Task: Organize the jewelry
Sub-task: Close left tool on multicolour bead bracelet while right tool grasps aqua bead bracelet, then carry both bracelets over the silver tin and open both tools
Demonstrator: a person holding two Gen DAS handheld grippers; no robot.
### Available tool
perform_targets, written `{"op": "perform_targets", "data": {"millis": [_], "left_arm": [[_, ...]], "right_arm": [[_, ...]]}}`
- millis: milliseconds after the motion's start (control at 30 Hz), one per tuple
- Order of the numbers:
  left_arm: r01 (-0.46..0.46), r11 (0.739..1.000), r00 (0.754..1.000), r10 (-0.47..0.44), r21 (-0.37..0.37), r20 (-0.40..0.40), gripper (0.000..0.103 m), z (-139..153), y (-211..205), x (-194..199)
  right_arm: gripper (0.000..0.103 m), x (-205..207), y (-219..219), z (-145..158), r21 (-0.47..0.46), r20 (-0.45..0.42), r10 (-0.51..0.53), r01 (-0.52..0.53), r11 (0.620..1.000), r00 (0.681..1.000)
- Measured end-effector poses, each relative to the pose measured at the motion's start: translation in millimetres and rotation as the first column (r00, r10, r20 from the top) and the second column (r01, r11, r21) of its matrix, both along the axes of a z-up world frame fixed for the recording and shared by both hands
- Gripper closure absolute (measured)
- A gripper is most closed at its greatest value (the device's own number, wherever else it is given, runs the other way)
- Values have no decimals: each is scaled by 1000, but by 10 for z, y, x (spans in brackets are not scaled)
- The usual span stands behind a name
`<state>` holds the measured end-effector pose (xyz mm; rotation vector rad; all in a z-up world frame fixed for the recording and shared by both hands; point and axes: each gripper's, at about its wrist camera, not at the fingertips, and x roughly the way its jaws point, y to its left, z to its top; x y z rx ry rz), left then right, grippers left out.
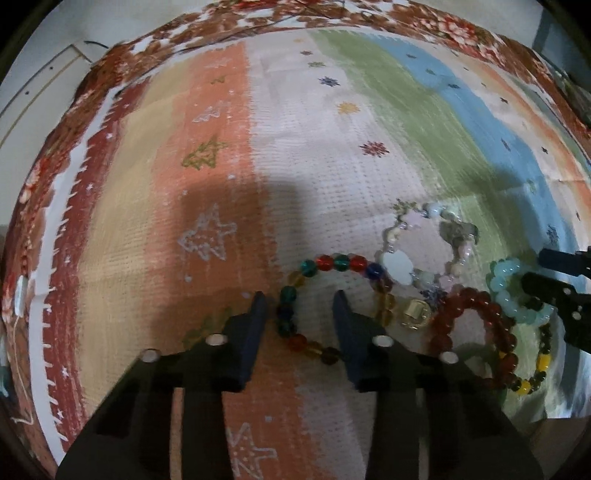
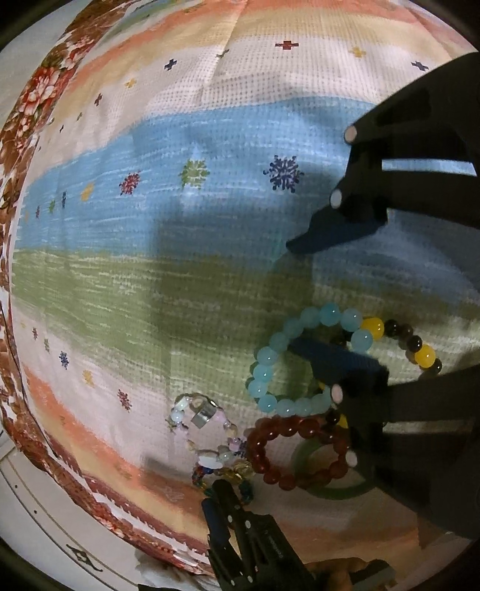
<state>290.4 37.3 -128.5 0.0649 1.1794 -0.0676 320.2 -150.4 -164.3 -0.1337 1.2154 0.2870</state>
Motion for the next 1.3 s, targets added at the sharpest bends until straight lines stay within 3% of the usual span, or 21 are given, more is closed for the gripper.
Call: {"op": "perform_targets", "data": {"millis": [67, 100, 133, 367, 867, 1300], "left_arm": [[14, 1000, 1000, -14, 7, -2, 85, -4, -40, -11], [18, 1000, 1000, -18, 13, -2, 93, -5, -57, -18], [19, 1000, 1000, -19, 18, -3, 94, -7, -64, -23], [1, 999, 1000, -1, -37, -7, 94, 87, -16, -41], [42, 990, 994, -27, -137, 109, 94, 706, -141, -360], [64, 977, 982, -26, -201, 188, 94, 1134, -157, -778]], "right_arm": [[69, -5, -7, -1, 5, -6, 2, -2, 1000, 1000], [78, -8, -8, -4, 10, -10, 2, -2, 1000, 1000], [88, -13, -8, -7, 16, -17, 4, -4, 1000, 1000], [90, -75, 41, 63, 37, -5, 27, -27, 999, 1000], [90, -475, 249, 733, 100, 143, 87, -102, 990, 986], [90, -965, 128, 1167, 162, 230, 77, -116, 980, 970]]}}
